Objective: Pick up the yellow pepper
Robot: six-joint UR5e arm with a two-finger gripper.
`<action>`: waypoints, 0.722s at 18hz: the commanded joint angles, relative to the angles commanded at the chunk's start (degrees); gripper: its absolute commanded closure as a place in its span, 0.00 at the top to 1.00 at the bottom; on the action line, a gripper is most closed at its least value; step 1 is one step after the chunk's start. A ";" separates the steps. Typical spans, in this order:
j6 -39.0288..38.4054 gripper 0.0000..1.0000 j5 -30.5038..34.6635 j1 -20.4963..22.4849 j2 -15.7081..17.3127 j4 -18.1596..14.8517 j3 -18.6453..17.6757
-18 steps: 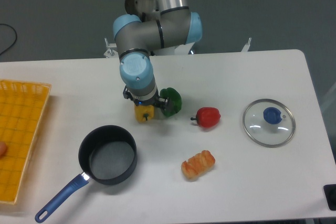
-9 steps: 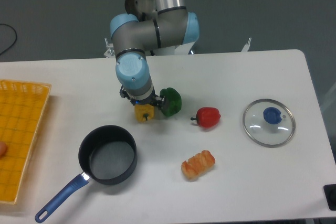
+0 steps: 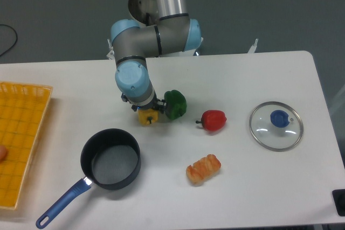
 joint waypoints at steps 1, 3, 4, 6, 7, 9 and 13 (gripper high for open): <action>0.00 1.00 0.09 -0.17 -0.18 0.09 0.00; -0.70 1.00 0.88 -1.14 -1.23 0.17 0.09; -1.23 1.00 1.05 -1.14 -1.58 0.26 0.09; -1.23 1.00 1.05 -1.23 -1.76 0.35 0.09; -1.23 1.00 1.05 -1.23 -1.76 0.35 0.09; -1.06 1.00 0.97 -1.32 -1.76 0.35 0.09; -0.70 0.80 0.79 -1.67 -1.76 0.44 0.17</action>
